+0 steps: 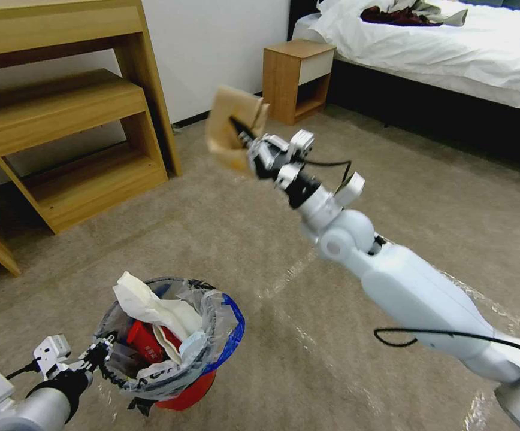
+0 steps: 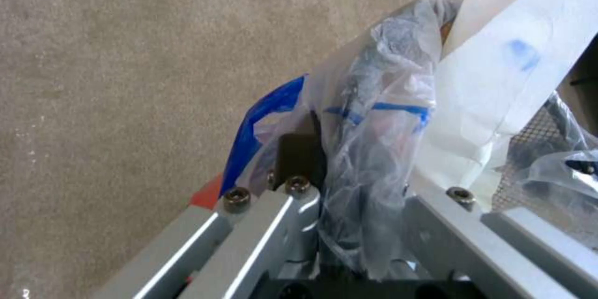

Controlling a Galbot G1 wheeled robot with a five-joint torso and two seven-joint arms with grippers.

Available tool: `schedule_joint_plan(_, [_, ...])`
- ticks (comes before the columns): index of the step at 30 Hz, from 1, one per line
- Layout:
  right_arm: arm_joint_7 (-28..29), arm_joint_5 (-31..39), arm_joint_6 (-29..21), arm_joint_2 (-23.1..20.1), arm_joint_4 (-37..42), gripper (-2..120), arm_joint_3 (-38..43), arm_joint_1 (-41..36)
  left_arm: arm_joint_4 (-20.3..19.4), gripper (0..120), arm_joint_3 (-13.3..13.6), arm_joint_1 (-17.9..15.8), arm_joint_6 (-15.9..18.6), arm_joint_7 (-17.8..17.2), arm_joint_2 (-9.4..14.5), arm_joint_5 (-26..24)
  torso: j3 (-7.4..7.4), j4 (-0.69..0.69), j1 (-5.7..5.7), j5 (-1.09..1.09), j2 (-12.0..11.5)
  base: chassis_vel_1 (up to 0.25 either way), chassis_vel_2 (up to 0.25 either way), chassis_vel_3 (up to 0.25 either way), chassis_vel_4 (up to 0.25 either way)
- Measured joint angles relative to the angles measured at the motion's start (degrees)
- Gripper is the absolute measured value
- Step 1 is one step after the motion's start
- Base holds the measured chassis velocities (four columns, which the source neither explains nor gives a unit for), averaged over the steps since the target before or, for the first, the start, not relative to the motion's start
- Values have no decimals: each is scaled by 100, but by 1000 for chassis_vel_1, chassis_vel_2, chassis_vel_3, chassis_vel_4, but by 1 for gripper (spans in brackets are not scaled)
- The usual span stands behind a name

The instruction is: Pick up the trash bin and place the garbage on the floor into it.

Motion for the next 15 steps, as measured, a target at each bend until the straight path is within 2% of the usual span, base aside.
schedule_joint_plan(5, [-455,12,2,-41,129,0,-409,-2,21,0,65,-20,0,24,-28,73,0,0,0,0,0,0,0,0,0])
schedule_joint_plan(7, [-795,62,15,-89,150,0,-908,38,43,0,93,-37,1,31,-48,131,0,-1,0,-1,0,0,0,0,0])
schedule_joint_plan(15, [-1108,-172,136,149,-129,0,-1820,142,-48,0,30,23,1,33,-110,140,1,0,0,0,0,0,0,0,0])
